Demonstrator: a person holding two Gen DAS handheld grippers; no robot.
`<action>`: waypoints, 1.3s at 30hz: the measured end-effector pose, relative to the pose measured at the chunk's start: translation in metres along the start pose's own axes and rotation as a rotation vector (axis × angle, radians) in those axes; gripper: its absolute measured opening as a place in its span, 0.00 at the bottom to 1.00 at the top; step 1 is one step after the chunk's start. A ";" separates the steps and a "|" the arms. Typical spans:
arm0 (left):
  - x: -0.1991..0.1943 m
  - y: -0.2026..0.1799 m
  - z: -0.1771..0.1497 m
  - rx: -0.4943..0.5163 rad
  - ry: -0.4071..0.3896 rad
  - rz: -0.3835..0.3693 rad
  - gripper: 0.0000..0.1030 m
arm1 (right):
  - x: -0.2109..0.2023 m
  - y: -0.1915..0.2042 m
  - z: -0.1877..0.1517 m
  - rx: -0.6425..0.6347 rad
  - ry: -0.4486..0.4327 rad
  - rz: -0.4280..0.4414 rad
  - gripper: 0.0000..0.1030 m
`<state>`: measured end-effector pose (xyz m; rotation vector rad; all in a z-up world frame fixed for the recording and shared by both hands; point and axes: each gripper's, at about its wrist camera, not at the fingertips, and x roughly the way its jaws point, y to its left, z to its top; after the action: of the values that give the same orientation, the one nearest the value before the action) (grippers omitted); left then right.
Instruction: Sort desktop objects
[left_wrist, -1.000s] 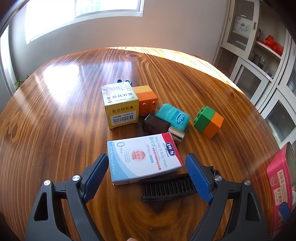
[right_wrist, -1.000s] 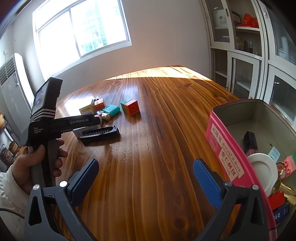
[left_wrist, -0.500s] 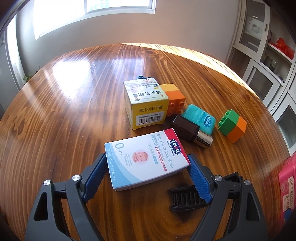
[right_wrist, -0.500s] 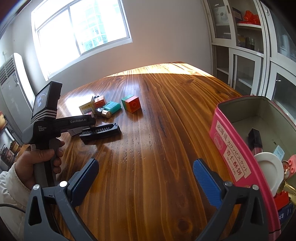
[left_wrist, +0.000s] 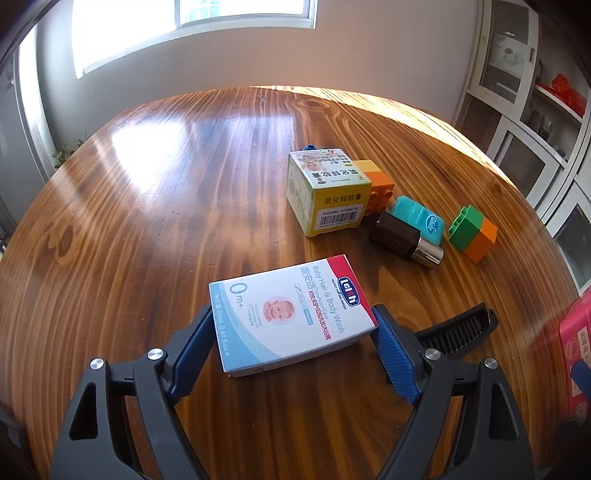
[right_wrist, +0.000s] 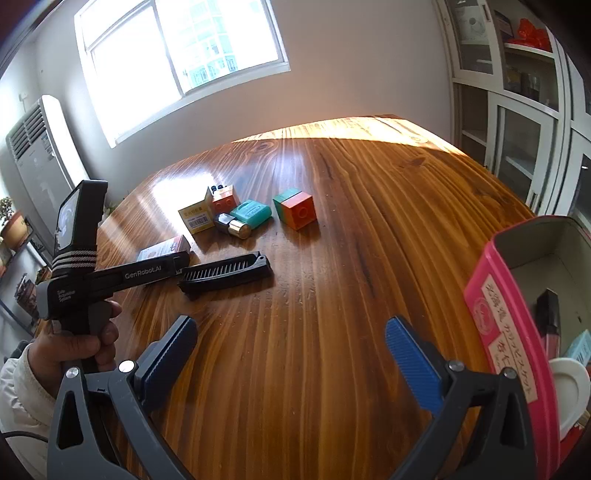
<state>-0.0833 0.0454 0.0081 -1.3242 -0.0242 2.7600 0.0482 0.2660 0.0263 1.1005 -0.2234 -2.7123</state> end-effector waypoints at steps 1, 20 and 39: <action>-0.002 0.002 -0.002 0.007 -0.004 0.005 0.83 | 0.005 0.003 0.003 -0.012 0.007 0.006 0.99; -0.025 0.038 -0.033 0.013 -0.002 -0.025 0.83 | 0.101 0.047 0.065 -0.104 0.124 0.170 0.99; -0.017 0.032 -0.031 0.038 0.010 0.000 0.83 | 0.085 0.073 0.012 -0.314 0.244 0.186 0.74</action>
<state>-0.0506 0.0116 0.0010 -1.3286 0.0286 2.7390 -0.0106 0.1756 -0.0063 1.2298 0.1287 -2.3224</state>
